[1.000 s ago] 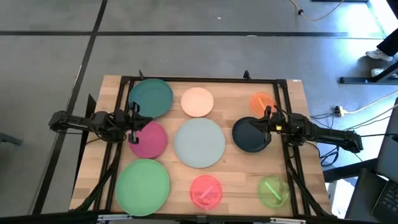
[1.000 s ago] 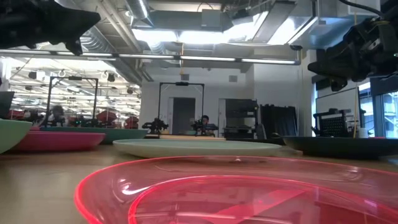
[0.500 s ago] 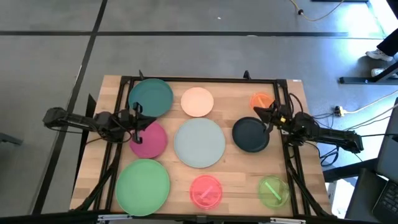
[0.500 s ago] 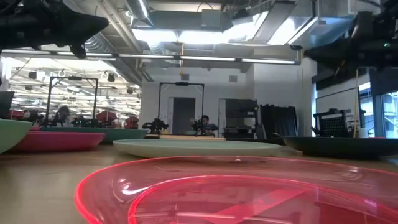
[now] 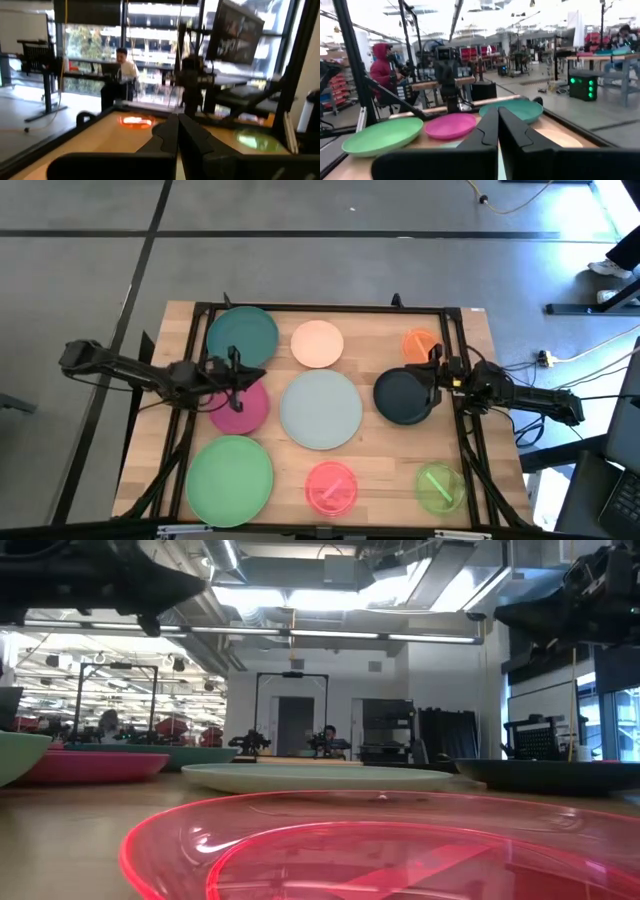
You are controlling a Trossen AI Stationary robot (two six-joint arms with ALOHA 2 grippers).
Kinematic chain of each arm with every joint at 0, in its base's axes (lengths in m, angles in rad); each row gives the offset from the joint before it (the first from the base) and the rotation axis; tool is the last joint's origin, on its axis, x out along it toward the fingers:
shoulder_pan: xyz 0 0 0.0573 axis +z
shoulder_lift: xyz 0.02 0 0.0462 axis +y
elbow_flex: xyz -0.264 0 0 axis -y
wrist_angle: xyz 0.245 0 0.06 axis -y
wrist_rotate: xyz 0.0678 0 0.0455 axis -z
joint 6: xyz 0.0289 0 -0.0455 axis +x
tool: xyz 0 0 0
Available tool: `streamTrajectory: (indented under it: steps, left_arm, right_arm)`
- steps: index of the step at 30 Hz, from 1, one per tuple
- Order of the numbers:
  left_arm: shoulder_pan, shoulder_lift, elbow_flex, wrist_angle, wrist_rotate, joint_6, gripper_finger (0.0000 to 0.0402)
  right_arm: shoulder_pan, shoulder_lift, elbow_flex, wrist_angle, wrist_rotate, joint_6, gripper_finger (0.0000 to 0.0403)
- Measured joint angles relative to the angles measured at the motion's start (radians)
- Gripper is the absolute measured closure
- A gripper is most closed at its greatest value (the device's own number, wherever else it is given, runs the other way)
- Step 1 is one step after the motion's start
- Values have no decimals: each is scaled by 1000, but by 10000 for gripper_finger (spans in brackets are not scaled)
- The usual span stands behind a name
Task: Stack plastic plates
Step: Stack the dark green plate on top of the blue plate
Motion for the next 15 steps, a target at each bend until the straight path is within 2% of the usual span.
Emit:
streamTrajectory:
  steps: [6, 9, 15]
  left_arm:
    - [0, 215, 71, -2, -96, -16, 398]
    - [4, 291, 107, 0, -101, -18, 398]
    - [46, 361, 184, 23, -133, 85, 398]
  right_arm:
    - [0, 0, 0, 57, -4, -26, 402]
    - [0, 0, 0, 56, -8, -40, 402]
    - [0, 0, 0, 57, -8, -45, 402]
